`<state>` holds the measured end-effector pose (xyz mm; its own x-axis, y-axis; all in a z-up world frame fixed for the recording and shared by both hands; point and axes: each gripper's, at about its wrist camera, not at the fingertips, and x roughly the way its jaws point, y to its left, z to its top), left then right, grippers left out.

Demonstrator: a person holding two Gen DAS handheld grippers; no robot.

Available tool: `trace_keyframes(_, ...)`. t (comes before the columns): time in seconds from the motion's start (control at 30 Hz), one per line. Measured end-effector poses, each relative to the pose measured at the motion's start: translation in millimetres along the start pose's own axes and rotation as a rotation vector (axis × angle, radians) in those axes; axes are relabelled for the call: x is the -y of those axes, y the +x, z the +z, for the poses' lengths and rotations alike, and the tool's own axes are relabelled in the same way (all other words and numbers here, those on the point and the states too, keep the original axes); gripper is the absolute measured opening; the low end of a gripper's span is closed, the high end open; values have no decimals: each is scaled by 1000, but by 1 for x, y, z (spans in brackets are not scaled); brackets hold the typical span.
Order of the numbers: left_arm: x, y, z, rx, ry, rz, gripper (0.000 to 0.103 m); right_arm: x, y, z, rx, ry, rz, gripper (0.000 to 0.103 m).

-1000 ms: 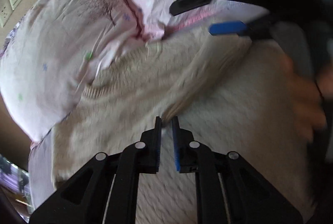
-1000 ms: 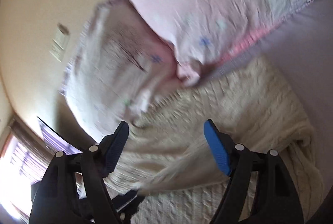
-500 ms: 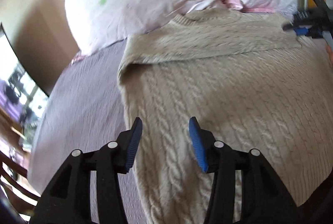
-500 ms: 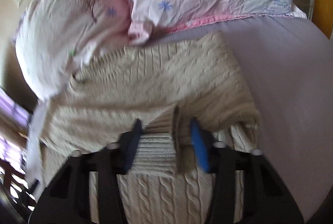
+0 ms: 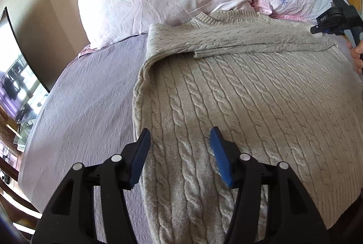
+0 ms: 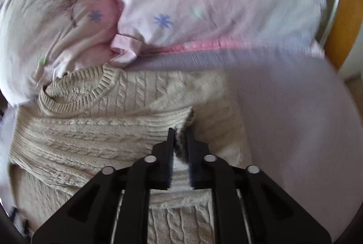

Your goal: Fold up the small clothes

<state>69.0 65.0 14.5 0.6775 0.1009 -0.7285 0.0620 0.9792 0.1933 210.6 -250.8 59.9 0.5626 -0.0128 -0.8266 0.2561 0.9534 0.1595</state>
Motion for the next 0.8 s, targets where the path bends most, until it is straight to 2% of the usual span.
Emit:
trace_keyframes(0.07, -1, 0, 0, 1, -9, -5, 55, 7, -25, -4, 91, 40, 105, 68)
trace_keyframes(0.1, -1, 1, 0, 0, -12, -6, 56, 5, -30, -5, 110, 33, 145, 69)
trace_keyframes(0.13, -1, 1, 1, 0, -13, -5, 56, -1, -29, -7, 89, 10, 183, 69)
trace_keyframes(0.2, -1, 1, 1, 3, -15, -4, 56, -6, -12, -8, -9, -9, 208, 69)
trace_keyframes(0.23, -1, 1, 0, 4, -17, -5, 56, -8, 11, -13, -109, -15, 189, 69)
trace_keyframes(0.3, -4, 1, -1, 5, -35, -19, 56, -12, 8, -14, -72, -70, 170, 70)
trace_keyframes(0.33, -6, 0, -1, 5, -49, -34, 56, -13, 6, -14, -94, -76, 172, 70)
trace_keyframes(0.37, -11, -2, -3, 5, -74, -70, 56, -12, -4, -13, -88, -67, 186, 69)
trace_keyframes(0.43, -23, -10, -6, 21, -126, -155, 56, -2, -30, -17, -68, -59, 304, 69)
trace_keyframes(0.47, -33, -17, -9, 37, -159, -208, 56, 5, -41, -22, -68, -57, 367, 70)
trace_keyframes(0.5, -41, -22, -12, 49, -183, -254, 56, 16, -57, -32, -72, -56, 467, 70)
trace_keyframes(0.57, -62, -35, -20, 68, -238, -409, 57, 34, -81, -50, -94, -70, 614, 75)
trace_keyframes(0.63, -81, -47, -31, 81, -275, -546, 61, 51, -104, -73, -112, -105, 702, 83)
trace_keyframes(0.67, -87, -51, -34, 82, -278, -563, 64, 61, -114, -83, -116, -125, 711, 88)
trace_keyframes(0.73, -96, -55, -42, 56, -275, -532, 65, 84, -132, -105, -134, -145, 645, 89)
trace_keyframes(0.8, -98, -53, -45, 20, -278, -501, 65, 103, -138, -125, -177, -105, 565, 89)
